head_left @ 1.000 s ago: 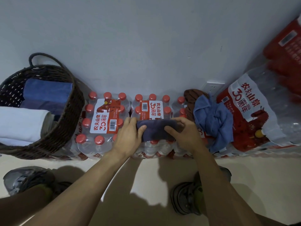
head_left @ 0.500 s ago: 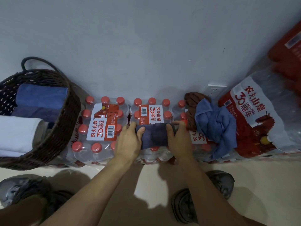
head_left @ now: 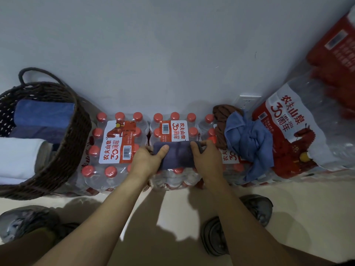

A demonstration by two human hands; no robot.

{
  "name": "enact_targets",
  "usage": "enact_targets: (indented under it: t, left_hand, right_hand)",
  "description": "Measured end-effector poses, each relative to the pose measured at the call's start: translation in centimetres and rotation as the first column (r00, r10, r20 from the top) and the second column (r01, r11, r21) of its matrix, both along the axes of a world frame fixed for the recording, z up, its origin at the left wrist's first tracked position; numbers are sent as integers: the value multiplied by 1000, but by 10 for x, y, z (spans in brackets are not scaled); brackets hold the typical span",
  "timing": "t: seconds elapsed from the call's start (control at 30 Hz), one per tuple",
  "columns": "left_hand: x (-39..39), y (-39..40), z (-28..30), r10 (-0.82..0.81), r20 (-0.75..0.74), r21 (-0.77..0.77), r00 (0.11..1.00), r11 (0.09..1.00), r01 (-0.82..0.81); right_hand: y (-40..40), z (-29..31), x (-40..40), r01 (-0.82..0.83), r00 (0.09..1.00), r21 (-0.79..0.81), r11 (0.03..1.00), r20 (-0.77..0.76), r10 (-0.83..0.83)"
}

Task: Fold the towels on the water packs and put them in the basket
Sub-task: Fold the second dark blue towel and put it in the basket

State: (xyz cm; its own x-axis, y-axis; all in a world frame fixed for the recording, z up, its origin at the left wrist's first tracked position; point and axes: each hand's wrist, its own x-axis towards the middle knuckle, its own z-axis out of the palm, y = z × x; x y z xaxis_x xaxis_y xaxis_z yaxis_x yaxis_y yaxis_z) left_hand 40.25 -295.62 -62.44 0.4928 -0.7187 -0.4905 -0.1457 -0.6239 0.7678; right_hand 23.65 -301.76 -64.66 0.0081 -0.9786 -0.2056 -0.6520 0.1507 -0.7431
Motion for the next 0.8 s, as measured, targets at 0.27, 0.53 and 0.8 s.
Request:
enact_targets:
  t: [0.27, 0.53, 0.8]
  left_hand:
    - [-19, -10, 21, 211, -432, -99, 877, 955, -279]
    - [-24, 3, 39, -155, 263, -398, 952, 882, 253]
    - [6, -12, 135, -671, 340, -349, 659, 561, 751]
  right_hand:
    - [6, 3, -11, 22, 998, 64, 998, 55, -26]
    - [-7, 42, -34, -90, 991, 317, 944, 121, 53]
    - [-10, 134, -3, -683, 706, 30, 730, 282, 649]
